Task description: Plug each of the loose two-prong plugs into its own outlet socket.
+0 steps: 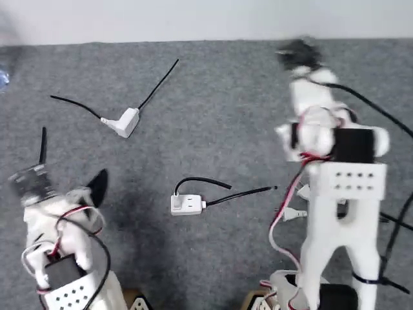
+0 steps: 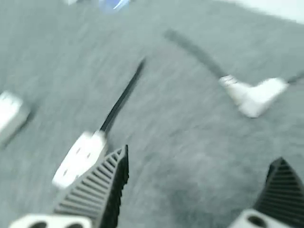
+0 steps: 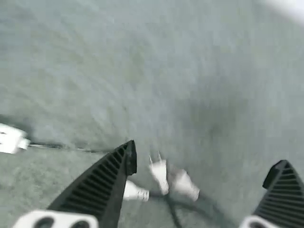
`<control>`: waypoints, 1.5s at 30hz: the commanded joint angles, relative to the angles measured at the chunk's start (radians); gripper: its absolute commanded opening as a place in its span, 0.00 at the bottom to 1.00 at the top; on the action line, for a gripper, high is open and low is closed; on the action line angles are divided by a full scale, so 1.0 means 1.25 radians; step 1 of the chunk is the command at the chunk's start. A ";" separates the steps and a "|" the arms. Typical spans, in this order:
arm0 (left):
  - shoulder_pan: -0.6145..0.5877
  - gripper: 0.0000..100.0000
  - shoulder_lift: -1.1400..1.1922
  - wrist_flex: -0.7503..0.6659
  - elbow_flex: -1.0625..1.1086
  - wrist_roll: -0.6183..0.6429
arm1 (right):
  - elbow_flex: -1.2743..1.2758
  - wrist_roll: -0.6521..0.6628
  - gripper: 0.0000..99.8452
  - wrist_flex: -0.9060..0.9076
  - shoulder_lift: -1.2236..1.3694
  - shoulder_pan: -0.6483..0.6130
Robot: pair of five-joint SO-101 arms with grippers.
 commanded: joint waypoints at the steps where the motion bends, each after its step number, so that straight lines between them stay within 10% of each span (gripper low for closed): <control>1: 0.329 0.42 0.001 0.131 -0.077 -0.372 | 0.248 -0.018 0.40 -0.144 -0.023 0.053; 9: 0.573 0.42 0.042 0.207 -0.123 -0.419 | 0.637 -0.058 0.40 -0.558 -0.021 0.051; 23: 0.624 0.42 0.599 0.034 -0.320 -0.691 | 0.712 -0.050 0.40 -0.693 0.037 0.001; 40: 0.732 0.42 1.048 -0.152 -0.408 -0.701 | 0.680 -0.005 0.40 -0.714 0.109 0.006; 45: 0.736 0.28 1.063 -0.147 -0.417 -0.701 | 0.680 -0.005 0.40 -0.716 0.109 0.006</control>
